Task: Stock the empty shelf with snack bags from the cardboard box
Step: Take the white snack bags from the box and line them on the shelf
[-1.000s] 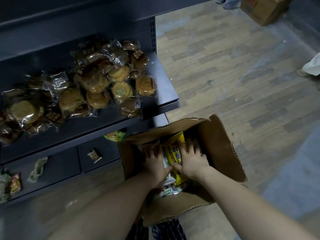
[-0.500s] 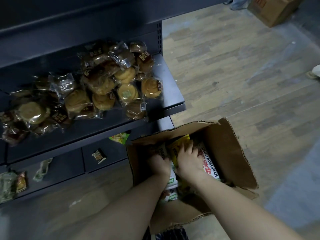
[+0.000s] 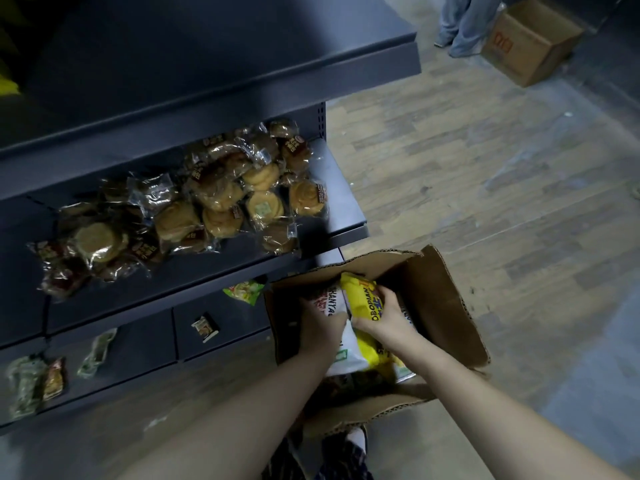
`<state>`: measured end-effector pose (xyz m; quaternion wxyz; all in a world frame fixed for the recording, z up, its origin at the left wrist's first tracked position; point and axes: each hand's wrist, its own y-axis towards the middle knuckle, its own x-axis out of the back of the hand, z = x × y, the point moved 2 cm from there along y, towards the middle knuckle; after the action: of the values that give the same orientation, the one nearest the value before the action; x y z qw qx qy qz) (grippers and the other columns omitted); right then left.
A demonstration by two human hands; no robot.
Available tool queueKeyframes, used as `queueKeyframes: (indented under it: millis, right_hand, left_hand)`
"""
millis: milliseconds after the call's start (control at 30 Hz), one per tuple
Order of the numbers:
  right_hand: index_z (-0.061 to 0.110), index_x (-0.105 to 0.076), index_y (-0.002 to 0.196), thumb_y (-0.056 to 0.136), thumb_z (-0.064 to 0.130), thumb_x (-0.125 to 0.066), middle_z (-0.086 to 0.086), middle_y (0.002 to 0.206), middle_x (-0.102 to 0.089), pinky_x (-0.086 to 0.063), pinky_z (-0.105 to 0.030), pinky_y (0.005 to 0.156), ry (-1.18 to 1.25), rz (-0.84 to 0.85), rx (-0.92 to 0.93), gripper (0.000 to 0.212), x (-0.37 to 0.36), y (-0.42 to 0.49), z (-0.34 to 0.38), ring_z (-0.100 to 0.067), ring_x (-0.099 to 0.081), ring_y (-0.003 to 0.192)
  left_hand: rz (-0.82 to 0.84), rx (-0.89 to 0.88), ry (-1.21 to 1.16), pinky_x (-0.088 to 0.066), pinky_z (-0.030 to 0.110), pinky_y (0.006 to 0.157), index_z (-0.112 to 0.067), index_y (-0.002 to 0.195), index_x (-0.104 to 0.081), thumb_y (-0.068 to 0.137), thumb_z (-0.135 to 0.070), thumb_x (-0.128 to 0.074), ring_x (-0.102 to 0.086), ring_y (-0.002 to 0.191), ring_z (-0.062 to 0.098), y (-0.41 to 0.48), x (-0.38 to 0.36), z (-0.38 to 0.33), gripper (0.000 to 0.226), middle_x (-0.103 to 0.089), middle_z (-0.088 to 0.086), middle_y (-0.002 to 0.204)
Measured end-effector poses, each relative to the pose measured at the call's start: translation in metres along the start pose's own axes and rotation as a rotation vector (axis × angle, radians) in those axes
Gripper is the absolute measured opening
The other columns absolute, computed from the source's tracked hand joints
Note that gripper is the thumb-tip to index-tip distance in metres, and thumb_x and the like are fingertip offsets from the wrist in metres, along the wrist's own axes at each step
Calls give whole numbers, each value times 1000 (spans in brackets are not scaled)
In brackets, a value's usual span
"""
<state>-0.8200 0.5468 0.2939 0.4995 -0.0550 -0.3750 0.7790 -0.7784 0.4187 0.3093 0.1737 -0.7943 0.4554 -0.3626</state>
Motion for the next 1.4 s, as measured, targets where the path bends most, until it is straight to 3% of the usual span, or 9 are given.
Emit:
queueKeyframes:
  millis: [267, 433, 633, 800, 933, 1133, 1233, 1333, 1400]
  right_hand:
    - [28, -39, 140, 71, 58, -71, -1, 127, -62, -45, -48, 102, 490, 196, 141, 82, 28, -73, 65, -22, -62, 114]
    - [16, -56, 133, 86, 67, -48, -19, 133, -57, -36, -52, 110, 839, 354, 134, 70, 46, -128, 125, -34, -54, 124]
    - [15, -79, 91, 88, 57, -36, -13, 103, -73, -59, -32, 65, 931, 378, 370, 61, 56, -189, 201, -23, -72, 87]
    - [20, -70, 112, 89, 50, -44, -11, 115, -70, -57, -31, 81, 742, 238, 578, 46, 37, -201, 252, -21, -68, 103]
    - [25, -60, 122, 74, 65, -64, -5, 115, -70, -53, -40, 90, 556, 156, 615, 63, 10, -193, 291, -22, -68, 103]
    - [23, -55, 121, 93, 35, -57, -1, 112, -69, -55, -26, 81, 405, 47, 776, 31, -39, -194, 353, -12, -68, 97]
    - [28, -47, 123, 92, 29, -59, 4, 120, -59, -47, -17, 78, 292, -60, 901, 33, -69, -194, 384, -8, -59, 105]
    - [27, -37, 137, 89, 35, -62, 1, 128, -43, -37, -25, 86, 101, -222, 953, 55, -98, -187, 413, -14, -47, 112]
    - [30, -28, 143, 87, 43, -61, -3, 132, -37, -40, -31, 85, -2, -264, 916, 66, -120, -177, 430, -22, -48, 115]
  left_hand:
    - [177, -455, -248, -39, 4, 87, -28, 143, -28, 76, -39, -66, -46, 119, -3, -85, 41, -58, 78, -41, -10, 138]
    - [315, -667, -299, -35, -4, 87, -26, 151, -4, 87, -20, -65, -36, 106, -35, -135, 65, -118, 88, -35, -26, 138]
    - [355, -881, -298, -32, 0, 97, -46, 141, 3, 64, -50, -68, -32, 120, -28, -183, 108, -179, 104, -28, -53, 125]
    - [248, -914, -352, -32, 16, 105, -36, 147, -4, 68, -41, -70, -33, 126, -15, -184, 154, -204, 102, -32, -25, 140]
    - [165, -906, -320, -41, 30, 106, -31, 146, -18, 81, -27, -71, -47, 123, 0, -170, 204, -215, 84, -45, -15, 136]
    - [-19, -925, -353, -43, 31, 105, -25, 147, -20, 86, -24, -68, -49, 123, 5, -153, 280, -220, 77, -45, -8, 136]
    - [-166, -899, -415, -46, 21, 97, -28, 145, -22, 85, -25, -68, -50, 120, 5, -141, 317, -213, 76, -45, -7, 136]
    - [-326, -878, -424, -39, -4, 74, -25, 146, -22, 88, -20, -64, -43, 109, -5, -132, 355, -204, 72, -39, -15, 130]
    - [-412, -869, -414, -36, -4, 72, -25, 145, -22, 88, -22, -64, -39, 115, -3, -122, 380, -197, 71, -36, -17, 129]
